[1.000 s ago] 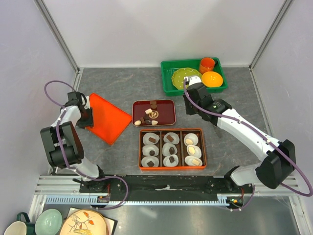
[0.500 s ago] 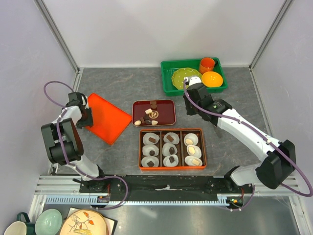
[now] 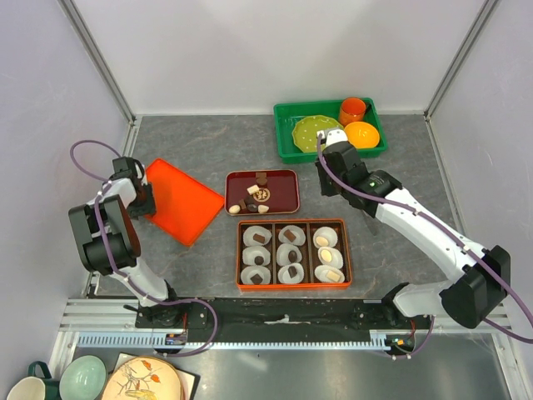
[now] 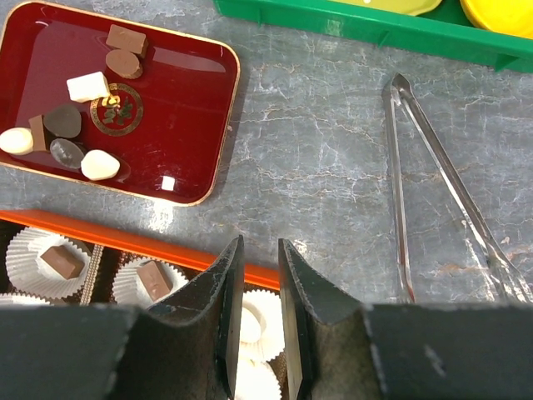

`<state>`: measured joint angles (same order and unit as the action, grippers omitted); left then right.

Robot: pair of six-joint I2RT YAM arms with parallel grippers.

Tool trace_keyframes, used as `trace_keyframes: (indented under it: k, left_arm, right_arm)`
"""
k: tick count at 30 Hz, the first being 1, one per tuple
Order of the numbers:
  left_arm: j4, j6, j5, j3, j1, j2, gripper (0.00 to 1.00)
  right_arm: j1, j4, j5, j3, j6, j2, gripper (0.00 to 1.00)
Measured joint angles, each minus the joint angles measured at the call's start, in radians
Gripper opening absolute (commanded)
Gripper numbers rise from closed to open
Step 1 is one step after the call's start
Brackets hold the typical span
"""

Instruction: Pack the chocolate

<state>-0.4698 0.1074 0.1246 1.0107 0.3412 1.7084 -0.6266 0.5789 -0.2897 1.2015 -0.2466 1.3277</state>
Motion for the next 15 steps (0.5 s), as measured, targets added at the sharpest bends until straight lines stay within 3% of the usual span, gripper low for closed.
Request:
trace_keyframes:
  k: [11,15]
  left_arm:
    - [0.005,-0.002,-0.012,-0.005,0.001,-0.008,0.49]
    - [0.009,-0.002,-0.013,-0.005,0.001,-0.005,0.36]
  right_arm:
    - [-0.008,0.006,0.000,0.000,0.000,0.000,0.30]
    - [-0.011,0.011,0.000,0.000,0.000,0.000,0.29]
